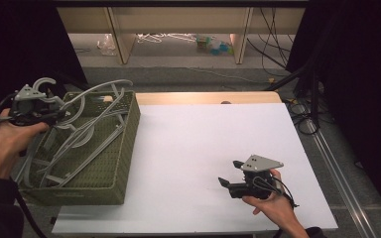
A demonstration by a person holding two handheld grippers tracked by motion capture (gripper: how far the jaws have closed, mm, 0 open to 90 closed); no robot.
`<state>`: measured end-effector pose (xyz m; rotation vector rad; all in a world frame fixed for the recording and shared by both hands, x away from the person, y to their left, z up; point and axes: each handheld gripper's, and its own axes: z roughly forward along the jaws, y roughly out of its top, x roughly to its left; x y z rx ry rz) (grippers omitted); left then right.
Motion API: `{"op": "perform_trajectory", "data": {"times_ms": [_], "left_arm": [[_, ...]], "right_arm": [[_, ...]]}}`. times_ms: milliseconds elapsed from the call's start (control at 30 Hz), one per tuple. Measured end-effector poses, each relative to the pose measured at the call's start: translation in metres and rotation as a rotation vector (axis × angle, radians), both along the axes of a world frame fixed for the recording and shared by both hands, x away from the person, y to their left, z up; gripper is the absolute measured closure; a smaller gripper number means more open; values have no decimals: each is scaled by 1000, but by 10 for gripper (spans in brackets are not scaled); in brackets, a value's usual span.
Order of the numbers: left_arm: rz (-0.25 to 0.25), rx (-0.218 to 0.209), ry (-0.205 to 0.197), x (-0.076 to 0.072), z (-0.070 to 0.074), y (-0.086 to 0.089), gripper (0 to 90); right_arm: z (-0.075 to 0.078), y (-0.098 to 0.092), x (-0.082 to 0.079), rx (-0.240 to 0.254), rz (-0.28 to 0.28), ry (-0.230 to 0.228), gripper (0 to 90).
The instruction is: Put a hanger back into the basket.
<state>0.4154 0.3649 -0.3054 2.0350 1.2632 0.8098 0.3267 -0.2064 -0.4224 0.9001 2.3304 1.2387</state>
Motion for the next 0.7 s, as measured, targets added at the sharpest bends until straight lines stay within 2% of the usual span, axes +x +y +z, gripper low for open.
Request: {"op": "perform_trajectory", "data": {"times_ms": [233,533,600,700], "left_arm": [[9,-8,4,5,-10,5,801],[4,44,17,11,-18,-1,800],[7,36,8,12,-19,1,800],[-1,32,17,11,-25,4,800]], "right_arm": [[0,1,0,-2,4,1,265],[0,0,0,-1,3,2,264],[0,0,0,-1,3,1,264],[0,0,0,-3,6,1,264]]}}
